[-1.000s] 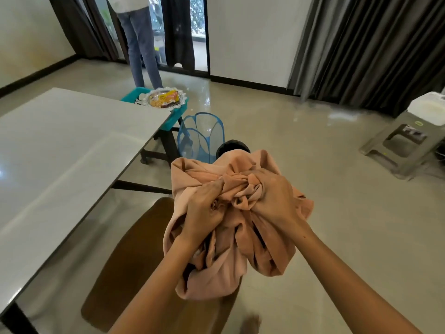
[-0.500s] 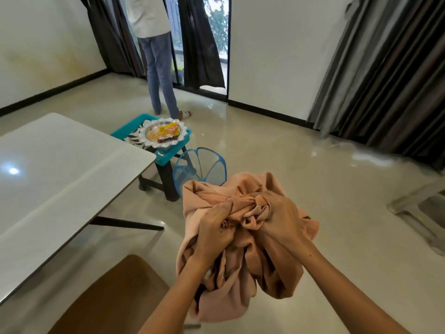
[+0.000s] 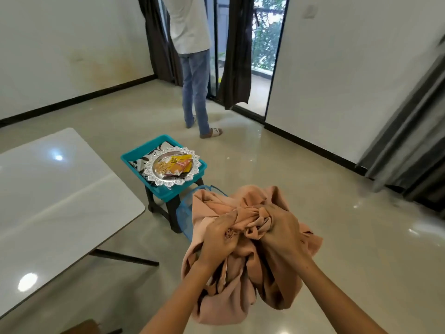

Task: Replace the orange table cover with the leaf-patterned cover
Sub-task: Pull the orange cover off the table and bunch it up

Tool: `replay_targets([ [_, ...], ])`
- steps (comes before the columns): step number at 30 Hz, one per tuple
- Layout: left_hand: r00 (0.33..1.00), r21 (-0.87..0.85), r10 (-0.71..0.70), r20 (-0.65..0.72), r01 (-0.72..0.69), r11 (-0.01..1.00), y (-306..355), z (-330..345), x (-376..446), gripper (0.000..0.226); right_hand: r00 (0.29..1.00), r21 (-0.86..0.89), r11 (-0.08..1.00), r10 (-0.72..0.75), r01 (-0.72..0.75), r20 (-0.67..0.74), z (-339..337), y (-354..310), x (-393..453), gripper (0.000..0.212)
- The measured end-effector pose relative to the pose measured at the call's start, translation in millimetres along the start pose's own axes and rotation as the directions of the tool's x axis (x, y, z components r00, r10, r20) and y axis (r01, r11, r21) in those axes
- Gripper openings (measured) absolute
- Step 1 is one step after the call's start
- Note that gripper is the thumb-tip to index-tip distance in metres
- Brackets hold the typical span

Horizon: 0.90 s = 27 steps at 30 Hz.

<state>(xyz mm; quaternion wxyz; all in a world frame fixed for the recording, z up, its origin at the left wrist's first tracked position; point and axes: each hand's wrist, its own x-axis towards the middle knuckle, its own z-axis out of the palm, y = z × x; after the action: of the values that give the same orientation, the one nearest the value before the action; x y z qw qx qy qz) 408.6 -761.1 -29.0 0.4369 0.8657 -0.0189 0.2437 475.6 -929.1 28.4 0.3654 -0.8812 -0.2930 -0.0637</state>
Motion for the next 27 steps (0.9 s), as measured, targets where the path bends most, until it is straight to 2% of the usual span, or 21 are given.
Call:
replay_targets([
  [5,1.0,0.025,-0.015,-0.014,0.016,1.0,-49.8,14.3,80.6,0.038,0.999,-0.005,0.999,-0.042,0.042,0.034,24.6,39.8,90.9,0.036],
  [16,0.998,0.001,-0.058,-0.001,0.058,0.998,-227.4,46.2,212.3,0.053,0.997,-0.115,0.993,0.028,-0.02,0.07,142.8,114.7,258.5,0.038],
  [21,0.99,-0.064,-0.132,0.057,0.135,0.989,-293.7,65.9,223.9,0.054,0.986,-0.197,0.979,0.083,-0.054,0.143,198.5,146.2,288.3,0.041],
  [27,0.986,-0.086,-0.151,0.067,0.156,0.984,-315.7,94.6,217.5,0.056,0.97,-0.177,0.979,0.141,-0.106,0.199,216.7,176.8,286.2,0.04],
])
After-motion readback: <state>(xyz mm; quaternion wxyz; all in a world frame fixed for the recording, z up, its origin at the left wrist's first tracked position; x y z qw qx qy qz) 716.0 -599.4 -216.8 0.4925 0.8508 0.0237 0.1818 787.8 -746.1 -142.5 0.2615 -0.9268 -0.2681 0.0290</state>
